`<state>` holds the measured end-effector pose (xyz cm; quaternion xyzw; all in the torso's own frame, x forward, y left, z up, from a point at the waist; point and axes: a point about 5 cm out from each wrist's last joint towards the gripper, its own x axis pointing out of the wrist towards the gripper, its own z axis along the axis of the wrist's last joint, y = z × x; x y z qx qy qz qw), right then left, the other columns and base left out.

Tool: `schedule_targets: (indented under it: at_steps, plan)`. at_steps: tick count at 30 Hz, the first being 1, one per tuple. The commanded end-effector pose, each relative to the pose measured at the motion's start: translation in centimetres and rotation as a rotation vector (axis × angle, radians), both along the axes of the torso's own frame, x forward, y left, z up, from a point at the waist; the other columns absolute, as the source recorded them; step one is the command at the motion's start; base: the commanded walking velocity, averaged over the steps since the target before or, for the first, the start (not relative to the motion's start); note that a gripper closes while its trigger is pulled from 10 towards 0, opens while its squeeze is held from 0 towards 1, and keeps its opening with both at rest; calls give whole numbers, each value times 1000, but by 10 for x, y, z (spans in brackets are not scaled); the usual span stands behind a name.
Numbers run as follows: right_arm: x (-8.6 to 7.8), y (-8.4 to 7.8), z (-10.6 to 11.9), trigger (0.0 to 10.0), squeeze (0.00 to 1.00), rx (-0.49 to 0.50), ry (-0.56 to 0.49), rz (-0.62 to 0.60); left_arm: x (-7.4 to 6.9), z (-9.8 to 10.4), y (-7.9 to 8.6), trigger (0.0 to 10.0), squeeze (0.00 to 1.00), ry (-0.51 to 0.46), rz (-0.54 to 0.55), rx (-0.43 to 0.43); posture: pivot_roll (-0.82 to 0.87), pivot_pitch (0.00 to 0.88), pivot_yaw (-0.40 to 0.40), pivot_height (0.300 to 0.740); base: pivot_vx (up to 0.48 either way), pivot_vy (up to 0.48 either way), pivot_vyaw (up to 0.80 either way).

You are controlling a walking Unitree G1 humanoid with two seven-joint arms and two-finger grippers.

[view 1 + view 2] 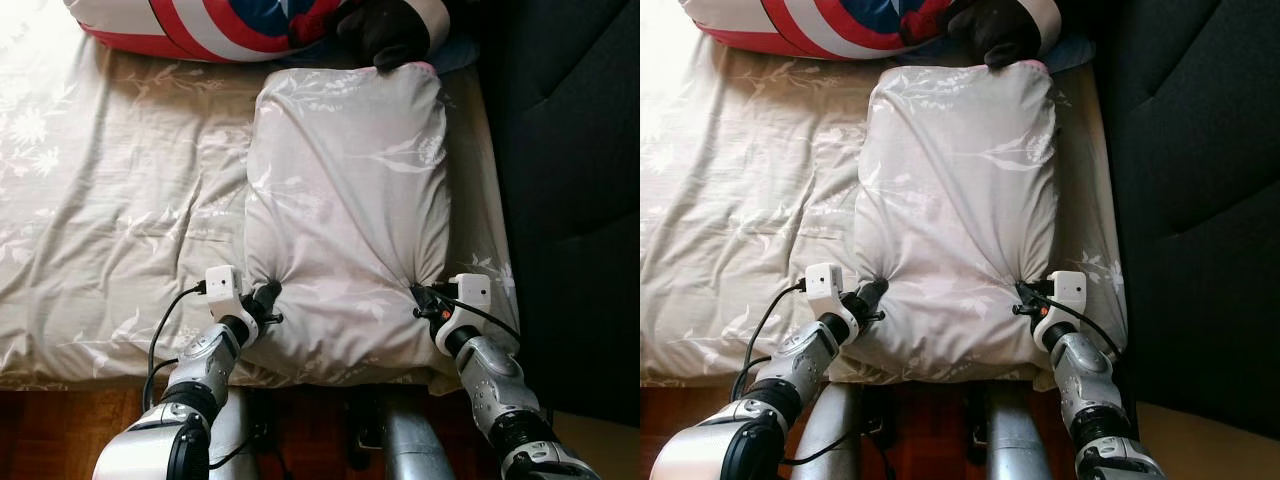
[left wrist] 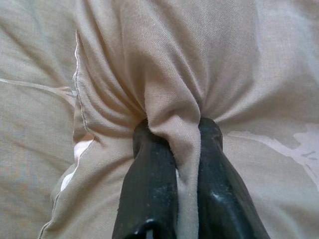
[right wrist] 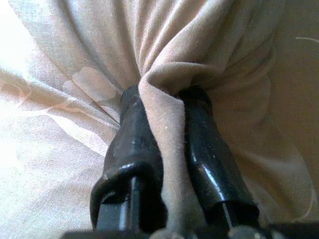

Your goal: Clean up the room

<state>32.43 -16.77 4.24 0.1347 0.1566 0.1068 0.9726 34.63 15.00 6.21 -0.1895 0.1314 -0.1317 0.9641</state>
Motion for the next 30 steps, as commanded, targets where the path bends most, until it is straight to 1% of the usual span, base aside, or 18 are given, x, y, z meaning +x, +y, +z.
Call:
schedule_targets:
  at_steps: [1, 8, 10, 11, 12, 13, 14, 17, 19, 22, 23, 25, 26, 30]
  plan:
    - [-28, 20, -38, 0, 0, 35, 177, 58, -14, -21, -14, 0, 0, 88, -57, -6, -93, 433, -18, 652, 0, 0, 0]
    - [-26, 17, -37, 0, 0, 31, 172, 48, -14, -22, -17, 0, 0, 82, -62, -10, -95, 376, -15, 652, 0, 0, 0]
    - [-25, 17, -37, 0, 0, 16, 171, 40, -14, -20, -18, 0, 0, 73, -55, -13, -95, 347, -12, 652, 0, 0, 0]
    - [-25, 16, -37, 4353, 0, 11, 169, 31, -13, -20, -18, 0, 0, 69, -47, -5, -94, 338, -12, 652, 0, 0, 0]
    - [-25, 16, -37, 4353, 0, 11, 169, 31, -13, -20, -18, 0, 0, 69, -47, -5, -94, 338, -12, 652, 0, 0, 0]
    - [-24, 15, -35, 10000, 0, 18, 159, 11, -12, -18, -17, 8902, 0, 52, -33, 8, -90, 325, -11, 652, 0, 0, 0]
    - [-23, 14, -34, 10000, 0, 11, 142, -1, -11, -17, -17, 10000, 0, 44, -24, 9, -87, 312, -10, 652, 0, 0, 0]
    - [-21, 10, -30, 10000, 0, -9, 107, -36, -13, -16, -16, 10000, 0, 11, -27, 42, -83, 301, -11, 652, 0, 0, 0]
    - [-19, 7, -27, 10000, 0, 4, 87, -60, -13, -15, -13, 10000, 0, -4, -12, 36, -86, 297, -12, 652, 0, 0, 0]
    - [-19, 4, -26, 10000, 0, -17, 72, -84, -13, -15, -10, 10000, 0, -12, 2, 39, -91, 296, -13, 652, 0, 0, 0]
    - [-19, 1, -25, 10000, 0, -5, 65, -113, -13, -15, -7, 10000, 0, -14, 26, 35, -89, 289, -12, 657, 0, 0, 0]
    - [-19, 0, -23, 10000, 0, 14, 52, -133, -12, -14, -3, 10000, 0, -20, 55, 35, -94, 284, -12, 667, 0, 0, 0]
    - [-19, 0, -23, 10000, 0, 14, 52, -133, -12, -14, -3, 10000, 0, -20, 55, 35, -94, 284, -12, 667, 0, 0, 0]
    - [-19, -1, -23, 10000, 0, 13, 50, -134, -9, -8, -2, 10000, 0, -45, 68, 39, -96, 277, -11, 692, 0, 0, 0]
